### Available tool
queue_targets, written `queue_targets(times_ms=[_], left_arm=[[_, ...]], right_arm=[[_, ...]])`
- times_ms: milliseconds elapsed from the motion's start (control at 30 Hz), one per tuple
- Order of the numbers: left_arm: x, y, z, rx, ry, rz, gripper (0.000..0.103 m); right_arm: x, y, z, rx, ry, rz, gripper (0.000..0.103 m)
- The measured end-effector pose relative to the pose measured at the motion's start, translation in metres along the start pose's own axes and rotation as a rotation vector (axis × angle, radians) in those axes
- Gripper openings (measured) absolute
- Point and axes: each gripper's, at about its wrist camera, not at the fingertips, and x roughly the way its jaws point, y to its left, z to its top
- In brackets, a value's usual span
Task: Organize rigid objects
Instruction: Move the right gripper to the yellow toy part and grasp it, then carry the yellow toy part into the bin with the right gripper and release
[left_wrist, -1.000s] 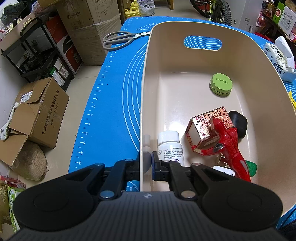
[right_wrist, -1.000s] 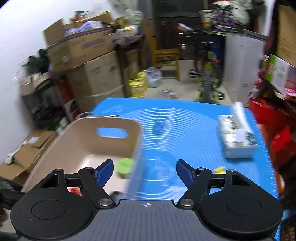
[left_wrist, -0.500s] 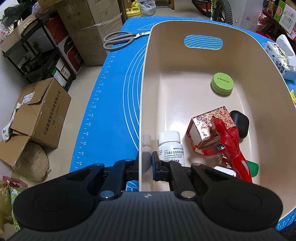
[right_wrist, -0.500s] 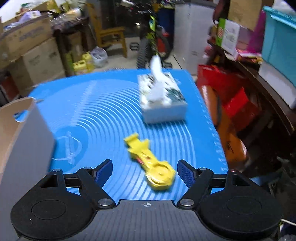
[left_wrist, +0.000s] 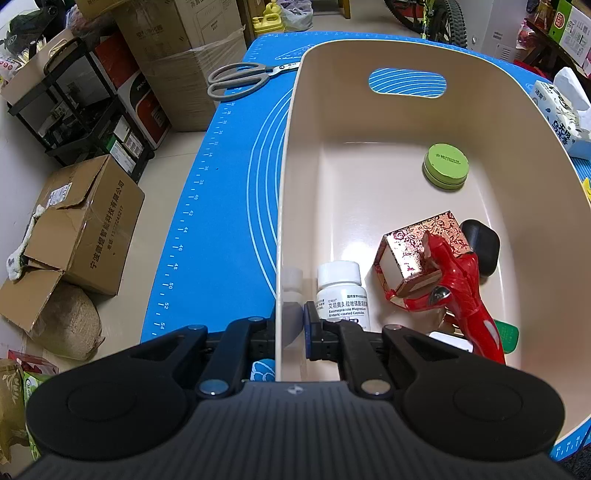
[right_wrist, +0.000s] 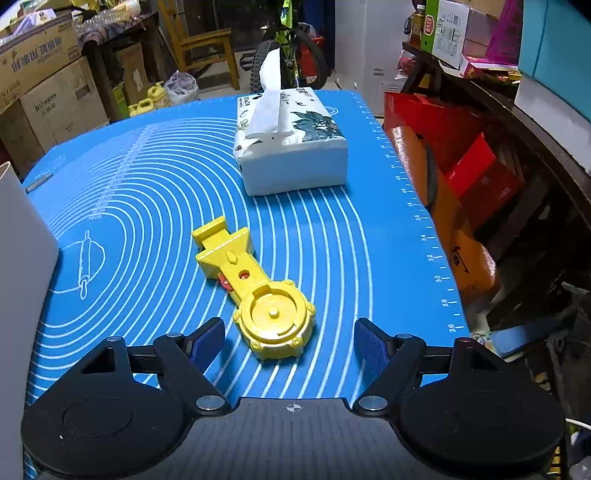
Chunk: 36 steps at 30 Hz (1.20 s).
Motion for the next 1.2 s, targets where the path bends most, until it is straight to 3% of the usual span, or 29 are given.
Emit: queue_targets(times_ms=[233,433,933,1200], left_arm=[[0.000,0.000,0.000,0.001,0.000,0.000,0.012],[0.000,0.000,0.000,0.001,0.000,0.001,0.012],[0.000,0.001,0.000,0.002,0.000,0.001,0.012],[0.000,0.001,0.000,0.001,0.000,0.001,0.012]], right_arm=[[0.005,0.005,-0.003,-0.007,-0.058,0.002,0.080],[0.002,0.009,-0.005,-0.032,-0.086,-0.035,0.053],[-0.026,0.022,-0.002,-0.090,-0.180,-0.079,0.053],[-0.062,0.031,0.007,-0.060,-0.266,-0.055,0.053]])
